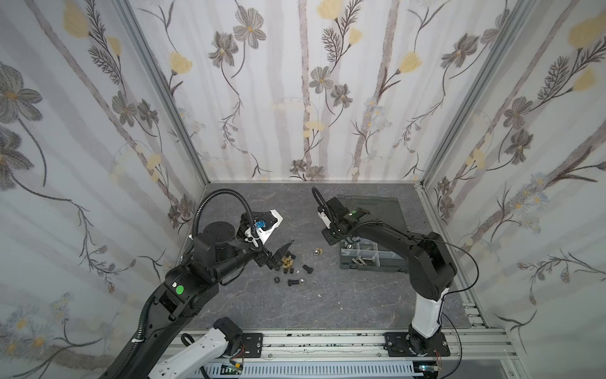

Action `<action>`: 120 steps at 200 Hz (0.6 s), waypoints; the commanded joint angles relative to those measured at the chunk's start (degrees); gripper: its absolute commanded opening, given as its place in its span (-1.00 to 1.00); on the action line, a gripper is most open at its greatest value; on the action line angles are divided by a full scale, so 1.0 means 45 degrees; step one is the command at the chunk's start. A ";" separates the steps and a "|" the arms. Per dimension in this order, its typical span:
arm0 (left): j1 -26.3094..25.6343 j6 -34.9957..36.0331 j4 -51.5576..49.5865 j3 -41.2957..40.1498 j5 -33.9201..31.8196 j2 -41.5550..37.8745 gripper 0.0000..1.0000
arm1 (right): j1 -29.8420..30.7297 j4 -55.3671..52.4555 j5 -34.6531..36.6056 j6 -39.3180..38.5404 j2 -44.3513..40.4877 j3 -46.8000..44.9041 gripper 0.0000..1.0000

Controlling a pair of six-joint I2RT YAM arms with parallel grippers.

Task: Sort the screws and nuts into containers
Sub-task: Place the nut into the container.

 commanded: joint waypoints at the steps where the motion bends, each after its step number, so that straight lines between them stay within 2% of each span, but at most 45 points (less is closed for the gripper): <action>1: 0.0006 -0.0021 0.0126 0.0045 0.0203 -0.0021 1.00 | -0.0313 0.0183 0.0456 0.0534 -0.0786 -0.1028 -0.65; 37: -0.0018 -0.0038 0.0152 0.0003 0.0202 -0.0023 1.00 | -0.0613 0.0414 0.0574 0.0580 -0.1146 -0.2013 -0.66; 89: -0.0014 -0.0037 -0.0033 0.0291 0.0182 0.0033 1.00 | -0.0885 0.0834 0.0388 0.0379 -0.0818 -0.2282 -0.63; 120: -0.0016 -0.0036 -0.0053 0.0247 0.0182 0.0006 1.00 | -0.0990 0.0927 0.0324 0.0306 -0.0660 -0.2270 -0.41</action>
